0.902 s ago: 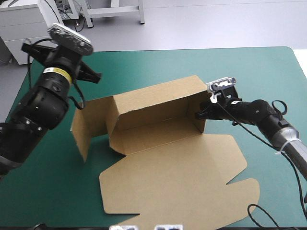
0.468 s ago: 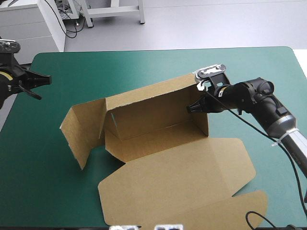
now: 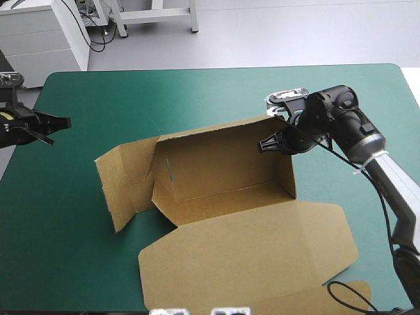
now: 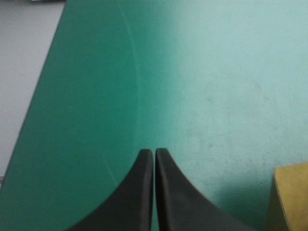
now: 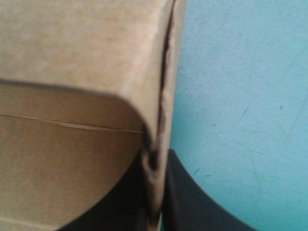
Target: Fold the box
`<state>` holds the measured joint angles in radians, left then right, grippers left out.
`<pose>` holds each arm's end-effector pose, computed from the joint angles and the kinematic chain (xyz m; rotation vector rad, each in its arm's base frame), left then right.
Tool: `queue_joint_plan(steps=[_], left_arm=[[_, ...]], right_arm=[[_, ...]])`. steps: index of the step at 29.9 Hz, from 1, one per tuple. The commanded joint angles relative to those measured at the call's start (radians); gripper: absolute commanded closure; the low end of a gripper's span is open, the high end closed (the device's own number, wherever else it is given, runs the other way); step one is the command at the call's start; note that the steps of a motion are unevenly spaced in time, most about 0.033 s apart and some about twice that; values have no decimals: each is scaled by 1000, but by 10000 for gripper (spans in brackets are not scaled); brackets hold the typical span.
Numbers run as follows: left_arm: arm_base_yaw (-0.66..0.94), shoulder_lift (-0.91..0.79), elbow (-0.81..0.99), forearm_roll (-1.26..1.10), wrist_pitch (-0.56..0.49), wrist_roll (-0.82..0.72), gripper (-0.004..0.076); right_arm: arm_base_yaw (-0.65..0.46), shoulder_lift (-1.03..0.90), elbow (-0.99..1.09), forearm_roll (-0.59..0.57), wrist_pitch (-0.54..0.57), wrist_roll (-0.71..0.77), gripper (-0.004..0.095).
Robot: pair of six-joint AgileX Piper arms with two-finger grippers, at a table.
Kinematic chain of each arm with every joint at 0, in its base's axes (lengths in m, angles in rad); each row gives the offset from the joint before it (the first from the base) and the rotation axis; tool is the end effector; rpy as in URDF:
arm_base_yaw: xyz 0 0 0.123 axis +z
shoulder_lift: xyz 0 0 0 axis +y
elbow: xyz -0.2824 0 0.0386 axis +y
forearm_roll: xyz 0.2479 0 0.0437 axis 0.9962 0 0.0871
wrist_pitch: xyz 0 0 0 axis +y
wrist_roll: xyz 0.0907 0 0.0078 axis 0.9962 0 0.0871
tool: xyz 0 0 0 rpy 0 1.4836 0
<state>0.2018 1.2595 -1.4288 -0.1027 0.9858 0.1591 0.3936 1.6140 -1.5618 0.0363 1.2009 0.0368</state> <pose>0.2513 0.0435 0.4281 -0.0701 2.2941 0.0589 0.3094 0.1318 0.3505 -0.4794 2.7067 0.1695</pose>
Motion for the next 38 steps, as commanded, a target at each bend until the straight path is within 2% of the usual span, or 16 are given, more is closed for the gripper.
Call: queue_joint_plan(steps=[1,10,18,21,25,27,34,36,38], left_arm=[[0,-29,-12,-67,-35,33,724],[0,-29,-12,-53,46,35,725],[0,-29,-12,-53,77,48,725],[0,-29,-12,-53,77,50,725],[0,-29,-12,-53,77,67,725],[0,-29,-12,-53,77,67,726],[0,-29,-12,-56,89,67,731],[0,-29,-12,-56,93,67,731],[0,-29,-12,-56,113,67,731]], right_arm=[[1,25,-49,-14,0,-1,908],[1,184,-186,-94,-55,3,908],[1,226,-231,-146,-116,43,892],[1,226,-244,-189,-107,43,803],[1,226,-277,-234,-58,43,599],[1,226,-293,-246,-48,43,532],[1,226,-374,-313,-4,8,517],[1,224,-437,-349,46,-21,517],[1,215,-490,-360,48,-23,517]])
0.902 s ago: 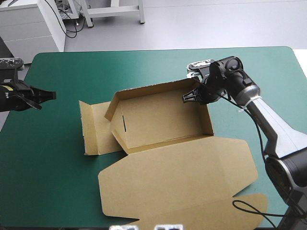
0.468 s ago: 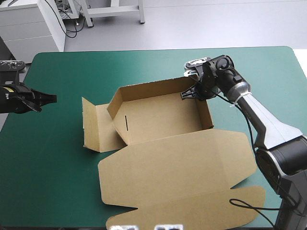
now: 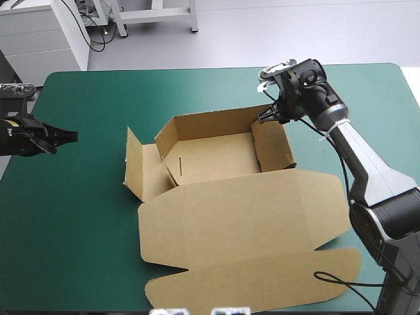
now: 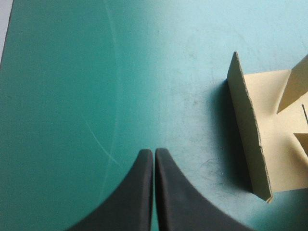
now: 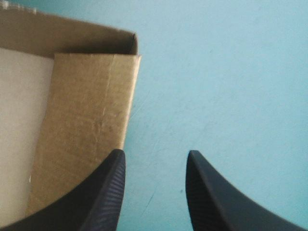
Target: Fold the box
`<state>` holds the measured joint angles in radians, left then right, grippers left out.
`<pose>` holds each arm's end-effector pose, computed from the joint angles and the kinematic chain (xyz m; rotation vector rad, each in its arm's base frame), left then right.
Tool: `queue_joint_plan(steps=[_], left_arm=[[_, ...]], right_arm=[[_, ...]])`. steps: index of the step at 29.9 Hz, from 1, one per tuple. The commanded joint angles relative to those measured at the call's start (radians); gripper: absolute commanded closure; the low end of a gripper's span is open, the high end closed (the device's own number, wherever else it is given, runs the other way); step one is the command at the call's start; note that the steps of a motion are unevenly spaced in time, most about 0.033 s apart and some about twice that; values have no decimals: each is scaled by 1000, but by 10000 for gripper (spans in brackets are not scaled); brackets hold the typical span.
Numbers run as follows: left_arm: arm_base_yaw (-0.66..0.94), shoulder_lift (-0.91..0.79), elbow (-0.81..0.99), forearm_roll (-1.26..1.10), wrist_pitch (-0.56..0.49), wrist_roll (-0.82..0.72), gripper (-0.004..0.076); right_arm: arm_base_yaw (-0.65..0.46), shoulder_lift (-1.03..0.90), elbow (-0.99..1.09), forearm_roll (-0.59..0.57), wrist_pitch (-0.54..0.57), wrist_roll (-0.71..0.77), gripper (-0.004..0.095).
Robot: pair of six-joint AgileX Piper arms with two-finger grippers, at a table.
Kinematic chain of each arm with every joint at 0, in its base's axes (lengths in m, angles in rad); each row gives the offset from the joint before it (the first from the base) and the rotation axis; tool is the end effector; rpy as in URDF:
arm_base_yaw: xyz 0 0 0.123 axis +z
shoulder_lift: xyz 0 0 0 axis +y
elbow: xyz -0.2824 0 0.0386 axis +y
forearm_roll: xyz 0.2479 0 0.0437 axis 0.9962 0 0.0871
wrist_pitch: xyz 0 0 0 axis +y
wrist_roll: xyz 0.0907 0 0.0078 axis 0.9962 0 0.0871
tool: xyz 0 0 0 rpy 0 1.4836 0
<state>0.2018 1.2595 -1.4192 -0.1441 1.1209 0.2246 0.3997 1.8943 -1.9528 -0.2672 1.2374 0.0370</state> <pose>0.2435 0.0378 0.4171 0.0088 2.4308 0.0053 0.3890 0.1397 0.3588 -0.5041 2.5613 -0.2129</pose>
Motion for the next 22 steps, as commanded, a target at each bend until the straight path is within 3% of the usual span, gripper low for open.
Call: queue_joint_plan(steps=[1,13,22], left_arm=[[0,-29,-21,-15,-12,2,731],[0,-29,-21,-15,52,2,731],[0,-29,-21,-12,110,2,731]], right_arm=[[-5,-75,-120,-56,11,-10,517],[-5,-207,-195,12,11,72,517],[-31,-112,-195,142,11,104,517]])
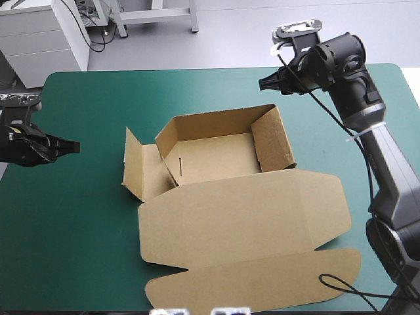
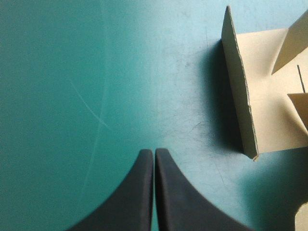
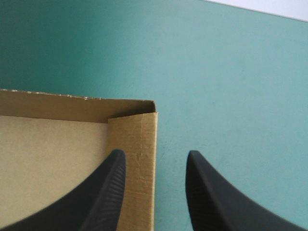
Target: Fold the box
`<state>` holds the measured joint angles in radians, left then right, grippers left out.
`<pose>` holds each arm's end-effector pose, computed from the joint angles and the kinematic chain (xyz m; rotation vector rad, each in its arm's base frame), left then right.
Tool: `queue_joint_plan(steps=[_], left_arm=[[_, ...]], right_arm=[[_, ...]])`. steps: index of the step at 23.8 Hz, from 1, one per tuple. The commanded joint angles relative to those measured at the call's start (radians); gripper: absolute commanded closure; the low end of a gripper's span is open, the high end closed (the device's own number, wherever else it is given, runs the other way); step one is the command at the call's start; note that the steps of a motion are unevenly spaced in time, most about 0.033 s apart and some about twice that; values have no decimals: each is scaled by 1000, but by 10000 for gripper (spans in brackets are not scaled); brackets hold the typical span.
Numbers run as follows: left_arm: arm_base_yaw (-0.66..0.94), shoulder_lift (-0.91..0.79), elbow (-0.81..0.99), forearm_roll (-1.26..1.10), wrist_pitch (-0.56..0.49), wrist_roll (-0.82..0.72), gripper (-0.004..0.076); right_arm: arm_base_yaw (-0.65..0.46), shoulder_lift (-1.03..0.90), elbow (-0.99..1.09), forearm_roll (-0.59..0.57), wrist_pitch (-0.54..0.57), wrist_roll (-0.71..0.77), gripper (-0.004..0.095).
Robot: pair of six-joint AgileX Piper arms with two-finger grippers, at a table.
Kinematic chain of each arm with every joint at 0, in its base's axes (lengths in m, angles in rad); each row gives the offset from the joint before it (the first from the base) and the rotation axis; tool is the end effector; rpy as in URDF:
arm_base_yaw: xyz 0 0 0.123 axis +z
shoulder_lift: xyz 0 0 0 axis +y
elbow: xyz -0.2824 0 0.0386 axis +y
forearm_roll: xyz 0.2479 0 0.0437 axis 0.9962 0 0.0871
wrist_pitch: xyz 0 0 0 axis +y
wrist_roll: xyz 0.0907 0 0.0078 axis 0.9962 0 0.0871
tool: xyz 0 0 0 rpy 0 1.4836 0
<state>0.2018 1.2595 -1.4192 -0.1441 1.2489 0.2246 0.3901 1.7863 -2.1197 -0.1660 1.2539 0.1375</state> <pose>0.2344 0.0353 0.4103 0.0219 2.5555 -0.0296 0.3557 0.1308 0.4467 -0.2897 2.3692 0.0353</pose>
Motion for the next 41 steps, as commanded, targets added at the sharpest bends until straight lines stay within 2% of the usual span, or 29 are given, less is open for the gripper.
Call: queue_joint_plan(steps=[1,4,10,15,18,20,22,28,30,32,34,41], left_arm=[[0,-29,-21,-10,-16,2,731],[0,-29,-21,-10,-16,17,731],[0,-29,-21,-10,-13,17,731],[0,-29,-21,-10,-17,17,731],[0,-29,-21,-12,-26,17,731],[0,-29,-21,-12,-26,17,731],[0,-29,-21,-12,-24,17,731],[0,-29,-21,-12,-30,17,731],[0,-29,-21,-17,-9,5,731],[0,-29,-21,-12,6,5,731],[0,-29,-21,-12,7,5,731],[2,-29,-21,-9,-68,-15,731]], right_arm=[[-32,11,-28,82,-5,-5,517],[-55,58,-28,139,-5,-9,517],[-86,104,-17,133,-5,-23,517],[-96,116,85,141,-5,-45,517],[-96,122,158,267,-5,-125,517],[-96,128,183,254,-5,-127,517],[-96,136,215,193,-5,-99,517],[-96,149,307,248,-6,-172,521],[-96,164,311,250,-6,-180,615],[-96,177,311,254,-18,-178,800],[-96,179,311,256,-29,-155,918],[-112,152,309,290,-45,-143,927]])
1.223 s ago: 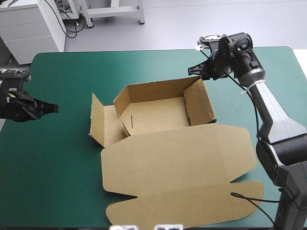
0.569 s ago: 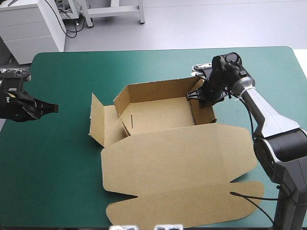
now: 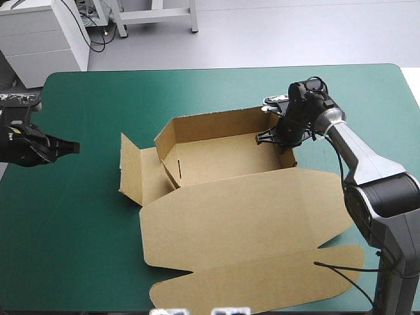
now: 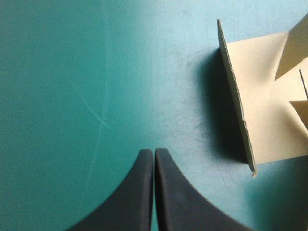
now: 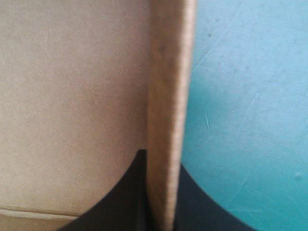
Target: Fold the box
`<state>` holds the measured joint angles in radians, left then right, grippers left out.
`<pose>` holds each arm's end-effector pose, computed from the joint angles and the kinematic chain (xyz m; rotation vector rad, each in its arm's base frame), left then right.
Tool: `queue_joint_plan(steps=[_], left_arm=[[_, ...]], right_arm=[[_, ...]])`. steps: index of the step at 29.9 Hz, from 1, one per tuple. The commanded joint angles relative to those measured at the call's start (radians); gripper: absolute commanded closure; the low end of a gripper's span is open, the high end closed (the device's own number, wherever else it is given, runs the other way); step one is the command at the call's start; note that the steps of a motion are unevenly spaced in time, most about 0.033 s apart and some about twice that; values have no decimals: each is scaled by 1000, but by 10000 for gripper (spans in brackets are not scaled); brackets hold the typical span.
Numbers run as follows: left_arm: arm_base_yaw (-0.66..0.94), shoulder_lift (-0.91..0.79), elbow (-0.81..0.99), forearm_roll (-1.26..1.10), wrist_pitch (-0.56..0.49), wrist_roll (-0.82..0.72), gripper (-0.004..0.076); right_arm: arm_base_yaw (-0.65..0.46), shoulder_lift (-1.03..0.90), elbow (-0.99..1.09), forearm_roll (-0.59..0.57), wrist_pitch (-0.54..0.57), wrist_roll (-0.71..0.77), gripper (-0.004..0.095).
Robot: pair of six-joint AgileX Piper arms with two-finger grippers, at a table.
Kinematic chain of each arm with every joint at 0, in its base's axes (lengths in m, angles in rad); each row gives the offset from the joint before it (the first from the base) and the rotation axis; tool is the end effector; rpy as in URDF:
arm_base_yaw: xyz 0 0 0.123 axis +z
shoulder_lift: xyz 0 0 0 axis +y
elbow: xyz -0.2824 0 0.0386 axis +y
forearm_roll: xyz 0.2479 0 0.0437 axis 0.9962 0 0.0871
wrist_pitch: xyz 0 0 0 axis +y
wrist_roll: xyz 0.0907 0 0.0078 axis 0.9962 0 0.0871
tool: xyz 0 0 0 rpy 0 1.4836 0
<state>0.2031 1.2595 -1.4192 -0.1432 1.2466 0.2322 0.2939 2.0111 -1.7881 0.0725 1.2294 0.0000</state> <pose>0.2345 0.0357 0.4104 0.0298 2.5533 -0.0244 0.4052 0.1291 0.2609 -0.4061 2.9169 0.1477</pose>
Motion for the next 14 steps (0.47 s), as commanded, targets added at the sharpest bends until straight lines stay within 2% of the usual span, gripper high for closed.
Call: queue_joint_plan(steps=[1,7,11,14], left_arm=[[2,-29,-21,-9,-81,-35,731],[68,-21,-21,-10,-111,-40,731],[150,-4,-21,-39,-116,-40,731],[196,13,-21,-161,-131,-30,731]], right_arm=[[-31,-86,-23,86,-25,-10,927],[-164,-183,-23,303,-36,-95,927],[-263,-253,-23,352,3,-158,927],[-314,-303,-23,365,7,-179,927]])
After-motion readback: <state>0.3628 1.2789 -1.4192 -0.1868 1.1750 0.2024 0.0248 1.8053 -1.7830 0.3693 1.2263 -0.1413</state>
